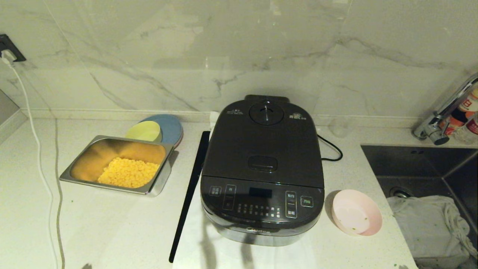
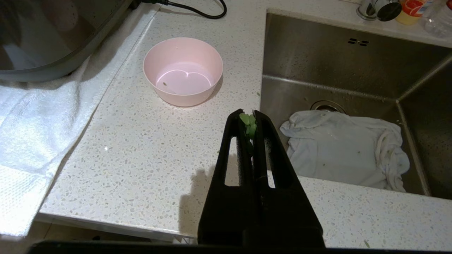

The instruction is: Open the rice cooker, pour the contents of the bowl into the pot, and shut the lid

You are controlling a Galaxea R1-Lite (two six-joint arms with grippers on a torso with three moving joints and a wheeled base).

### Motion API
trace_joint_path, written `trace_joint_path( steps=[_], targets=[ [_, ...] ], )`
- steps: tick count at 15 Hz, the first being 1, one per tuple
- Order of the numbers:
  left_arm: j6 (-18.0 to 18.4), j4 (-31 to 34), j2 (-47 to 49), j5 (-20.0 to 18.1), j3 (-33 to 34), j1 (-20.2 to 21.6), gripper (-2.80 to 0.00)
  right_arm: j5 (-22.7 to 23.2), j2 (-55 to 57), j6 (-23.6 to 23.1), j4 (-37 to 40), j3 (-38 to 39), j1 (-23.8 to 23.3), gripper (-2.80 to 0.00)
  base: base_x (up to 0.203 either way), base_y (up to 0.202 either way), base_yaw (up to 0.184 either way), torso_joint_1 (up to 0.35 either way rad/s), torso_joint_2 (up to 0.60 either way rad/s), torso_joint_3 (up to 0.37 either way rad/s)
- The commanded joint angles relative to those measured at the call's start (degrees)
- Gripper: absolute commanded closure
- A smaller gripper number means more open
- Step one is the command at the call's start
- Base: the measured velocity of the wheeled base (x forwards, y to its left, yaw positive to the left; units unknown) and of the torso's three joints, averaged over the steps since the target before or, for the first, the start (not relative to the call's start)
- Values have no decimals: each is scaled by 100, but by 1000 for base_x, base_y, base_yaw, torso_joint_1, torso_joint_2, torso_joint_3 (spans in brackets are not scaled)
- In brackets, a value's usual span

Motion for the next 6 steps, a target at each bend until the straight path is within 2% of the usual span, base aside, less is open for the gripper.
trace_joint_path(
  steps=[1,6],
  targets=[
    [2,-2,0,1,53,1,0,3,34,0,17,-9,3,0,0,0,0,0,0,0],
    [2,-2,0,1,53,1,0,-11,19,9,-20,2,-1,0,0,0,0,0,0,0]
  ],
)
